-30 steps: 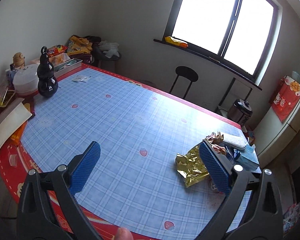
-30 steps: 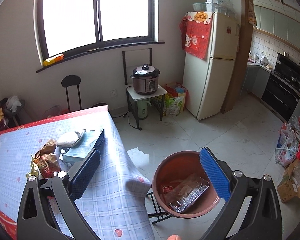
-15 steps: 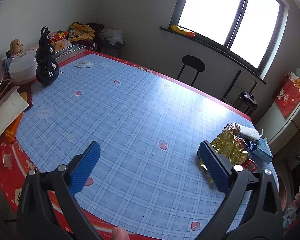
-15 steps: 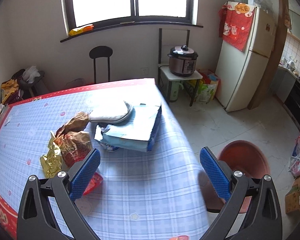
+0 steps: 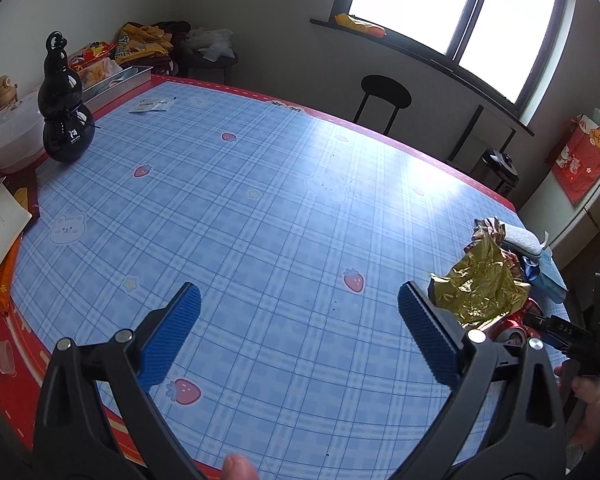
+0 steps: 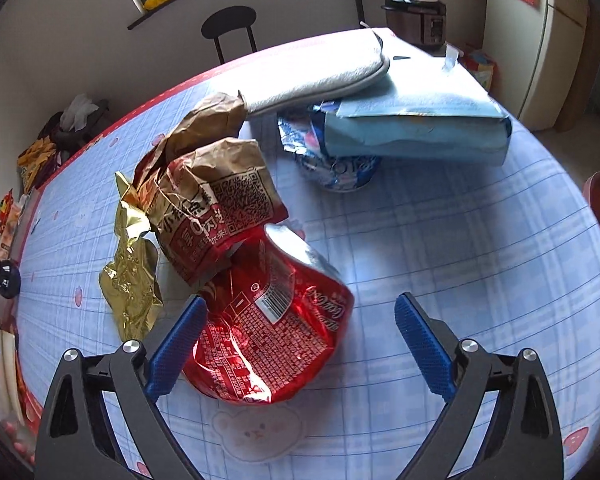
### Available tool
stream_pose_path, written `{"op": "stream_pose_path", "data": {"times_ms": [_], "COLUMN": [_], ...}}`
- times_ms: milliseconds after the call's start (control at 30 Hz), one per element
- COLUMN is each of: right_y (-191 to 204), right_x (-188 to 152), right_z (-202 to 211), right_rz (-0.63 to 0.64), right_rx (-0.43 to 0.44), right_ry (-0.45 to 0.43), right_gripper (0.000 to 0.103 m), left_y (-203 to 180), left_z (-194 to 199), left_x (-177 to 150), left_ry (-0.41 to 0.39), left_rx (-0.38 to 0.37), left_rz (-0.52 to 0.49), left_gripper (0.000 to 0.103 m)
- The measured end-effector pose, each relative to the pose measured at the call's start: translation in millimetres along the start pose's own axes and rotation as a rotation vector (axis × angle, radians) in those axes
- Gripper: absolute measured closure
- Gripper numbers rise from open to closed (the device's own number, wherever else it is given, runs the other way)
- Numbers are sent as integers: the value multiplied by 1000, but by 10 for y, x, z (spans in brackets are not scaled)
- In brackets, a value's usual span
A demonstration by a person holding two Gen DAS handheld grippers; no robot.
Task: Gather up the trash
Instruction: 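Move both open tools back to the gold foil wrapper on the table, then grasp the crushed red can with the right tool, then grasp the gold foil wrapper with the left tool while the right tool holds the red can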
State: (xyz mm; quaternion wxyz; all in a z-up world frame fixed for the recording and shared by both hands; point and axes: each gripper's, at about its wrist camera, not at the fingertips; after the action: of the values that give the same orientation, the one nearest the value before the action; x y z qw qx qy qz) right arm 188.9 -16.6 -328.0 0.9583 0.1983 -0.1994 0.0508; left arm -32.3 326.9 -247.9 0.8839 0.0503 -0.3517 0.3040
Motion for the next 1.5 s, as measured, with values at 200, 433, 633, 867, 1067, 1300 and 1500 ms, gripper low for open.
{"op": "stream_pose_path", "data": {"times_ms": [200,433,633,867,1067,1300,1500], "right_y": [-68,-269,-428,-745,-1068,-1428,-1568], "right_x": [-14,3,0,-3,-117,-295,-390], "right_z": [-126,142,512,983,1302,1530,1648], "right_rz": [-101,-174,-153,-147,-166,-227,-240], "right_rx": [63,164,189,141,71,22,3], "right_ry": [28,3,-55,-134,-178,-202,-210], "right_gripper": [41,66,67,67,67,66,66], "left_y": [-61,-232,-713,-1591,-2291,-2717,-2700], "left_z": [-44,-62,-118,-285,-475,-780,-985], "left_x": [-65,-134,-233,-483,-738,-950,-870], "left_ry": [24,49,57,53,-3,-51,-47], "left_rx": [0,34,1,-55,-37,66,143], "left_rz": [-17,-56,-166,-404,-604,-777,-737], "left_gripper": [6,6,6,6,6,6,6]}}
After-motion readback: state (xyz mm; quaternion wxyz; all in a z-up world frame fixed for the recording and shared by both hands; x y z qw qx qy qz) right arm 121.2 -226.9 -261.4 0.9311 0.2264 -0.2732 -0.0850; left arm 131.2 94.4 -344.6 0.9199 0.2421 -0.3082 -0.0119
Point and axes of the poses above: each gripper's, at about its wrist camera, not at the fingertips, and z roughly against the way its jaws point, y to its left, x to its top, and after that the axes turned 6 degrees about x, right-handed
